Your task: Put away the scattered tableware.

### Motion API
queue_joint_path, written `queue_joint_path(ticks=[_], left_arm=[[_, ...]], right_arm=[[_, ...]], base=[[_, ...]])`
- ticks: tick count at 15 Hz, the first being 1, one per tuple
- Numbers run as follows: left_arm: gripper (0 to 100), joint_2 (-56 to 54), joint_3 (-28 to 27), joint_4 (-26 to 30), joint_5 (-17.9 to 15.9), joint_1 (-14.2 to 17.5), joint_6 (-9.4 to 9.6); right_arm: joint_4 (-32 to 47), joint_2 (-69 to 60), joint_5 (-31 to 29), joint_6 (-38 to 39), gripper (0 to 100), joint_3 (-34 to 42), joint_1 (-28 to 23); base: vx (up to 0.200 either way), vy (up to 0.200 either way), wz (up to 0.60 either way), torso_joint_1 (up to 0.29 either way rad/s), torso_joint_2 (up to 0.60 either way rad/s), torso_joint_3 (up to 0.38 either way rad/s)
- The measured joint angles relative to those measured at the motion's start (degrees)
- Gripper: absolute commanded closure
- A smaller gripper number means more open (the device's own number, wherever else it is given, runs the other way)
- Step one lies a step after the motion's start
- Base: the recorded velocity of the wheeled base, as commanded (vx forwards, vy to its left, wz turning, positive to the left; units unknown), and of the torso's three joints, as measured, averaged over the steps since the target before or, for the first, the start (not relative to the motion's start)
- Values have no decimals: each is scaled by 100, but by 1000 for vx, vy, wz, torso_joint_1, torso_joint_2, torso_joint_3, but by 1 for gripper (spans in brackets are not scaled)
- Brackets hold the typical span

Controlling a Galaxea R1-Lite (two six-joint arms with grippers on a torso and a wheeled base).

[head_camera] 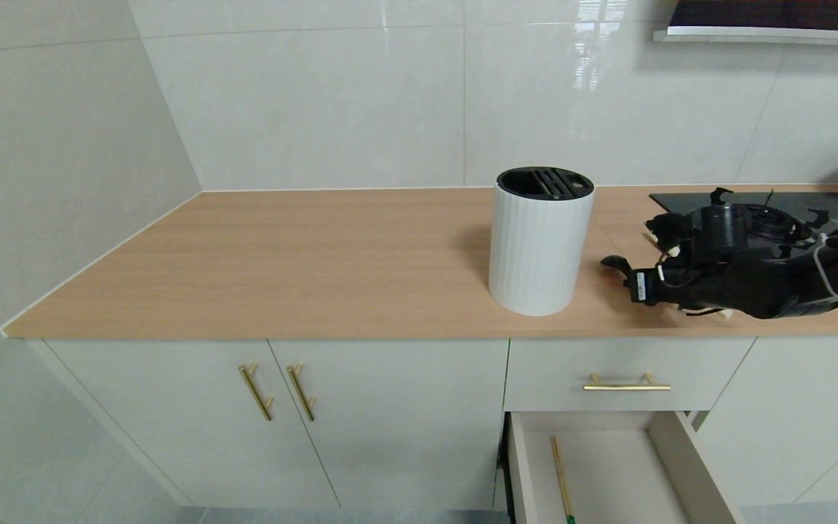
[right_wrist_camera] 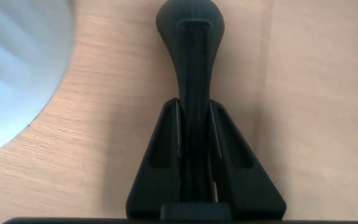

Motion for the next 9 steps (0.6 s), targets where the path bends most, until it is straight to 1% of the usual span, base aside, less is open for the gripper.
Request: queue_joint_path(ticks=[2, 4, 6, 9], left_arm=[[0, 0, 0, 0, 0, 2, 0], [0, 0, -2, 0, 0, 2, 2], [0, 0, -2, 0, -2, 2, 0], [0, 0, 0, 0, 0, 0, 2]], right_arm=[[63, -518, -148, 299, 100, 444, 61], [63, -1141, -371, 597, 100, 1108, 94], [52, -1792, -491, 835, 100, 1903, 98], [33, -2864, -577, 918, 100, 3053, 166]], base=[[0, 0, 0, 0, 0, 0], [0, 0, 0, 0, 0, 0], [0, 0, 0, 0, 0, 0], [0, 0, 0, 0, 0, 0]])
